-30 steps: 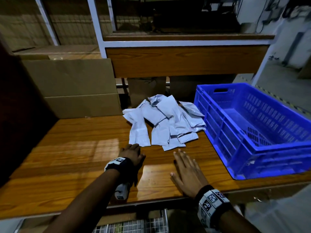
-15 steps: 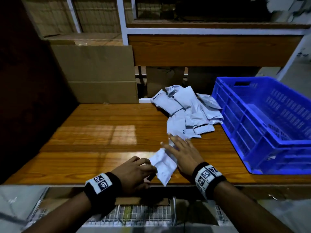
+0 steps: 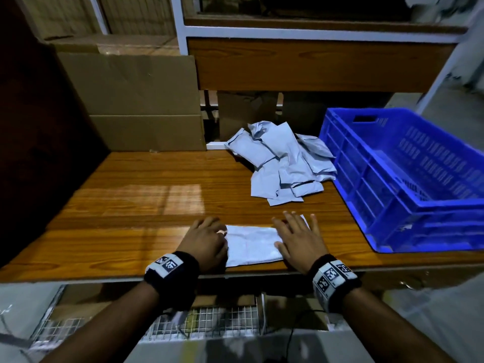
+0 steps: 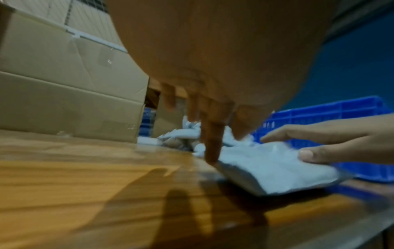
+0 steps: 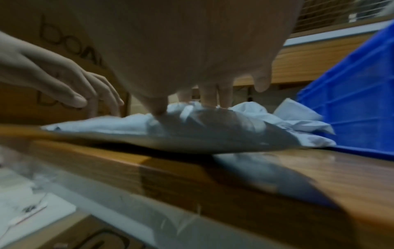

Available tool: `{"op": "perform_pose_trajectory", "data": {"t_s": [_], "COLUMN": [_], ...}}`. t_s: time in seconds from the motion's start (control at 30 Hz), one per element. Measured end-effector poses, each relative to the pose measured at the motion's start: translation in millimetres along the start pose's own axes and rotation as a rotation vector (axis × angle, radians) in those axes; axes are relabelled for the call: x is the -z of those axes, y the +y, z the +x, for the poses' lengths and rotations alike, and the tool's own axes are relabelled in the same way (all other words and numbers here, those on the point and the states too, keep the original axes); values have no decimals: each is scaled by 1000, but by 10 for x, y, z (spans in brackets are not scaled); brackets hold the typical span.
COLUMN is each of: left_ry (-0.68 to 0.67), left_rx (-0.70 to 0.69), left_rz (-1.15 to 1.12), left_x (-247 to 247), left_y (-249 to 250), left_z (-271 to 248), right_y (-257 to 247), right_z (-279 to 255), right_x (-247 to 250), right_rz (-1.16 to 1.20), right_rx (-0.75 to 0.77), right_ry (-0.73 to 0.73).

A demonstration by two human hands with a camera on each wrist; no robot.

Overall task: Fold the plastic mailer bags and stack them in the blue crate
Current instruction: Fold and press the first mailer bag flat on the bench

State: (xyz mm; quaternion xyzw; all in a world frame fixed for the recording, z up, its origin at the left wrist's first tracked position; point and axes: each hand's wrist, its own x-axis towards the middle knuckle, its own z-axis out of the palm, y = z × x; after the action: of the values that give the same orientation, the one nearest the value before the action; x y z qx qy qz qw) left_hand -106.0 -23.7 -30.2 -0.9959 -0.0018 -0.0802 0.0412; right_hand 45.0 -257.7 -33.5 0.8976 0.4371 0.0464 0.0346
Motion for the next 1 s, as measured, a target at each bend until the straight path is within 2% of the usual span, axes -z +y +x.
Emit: {"op": "perform_pose_trajectory", "data": {"t_s": [0.07, 0.1, 0.17, 0.3, 0.4, 0.47, 0.63, 0.8, 1.0], "left_ry": [114, 124, 41, -215, -260, -242, -71, -32, -23], "left_rx": [57, 51, 29, 70, 53, 38, 60, 136, 151], "left_rz": [-28, -76, -165, -198, -137, -139, -232, -256, -241], "left_x": [9, -6, -77, -312, -416, -433, -415, -379, -359], "left_y": [191, 301, 501, 660, 683, 678, 689, 766, 821], "left_z": [70, 101, 161, 189, 135, 108, 152, 201, 165], "right_y": [10, -12, -52, -71, -87, -102, -113, -159, -177], "right_z": [-91, -135, -203, -236, -251, -258, -228, -182, -184], "right_x": [-4, -21, -103, -236, -257, -260, -275, -323, -313], "right_rz": [36, 41, 75, 184, 180, 156, 141, 184, 78], "right_rx": [57, 117, 182, 80, 62, 57, 48, 6, 30], "right_ry": [92, 86, 19, -108, -115, -78, 98, 122, 168]}}
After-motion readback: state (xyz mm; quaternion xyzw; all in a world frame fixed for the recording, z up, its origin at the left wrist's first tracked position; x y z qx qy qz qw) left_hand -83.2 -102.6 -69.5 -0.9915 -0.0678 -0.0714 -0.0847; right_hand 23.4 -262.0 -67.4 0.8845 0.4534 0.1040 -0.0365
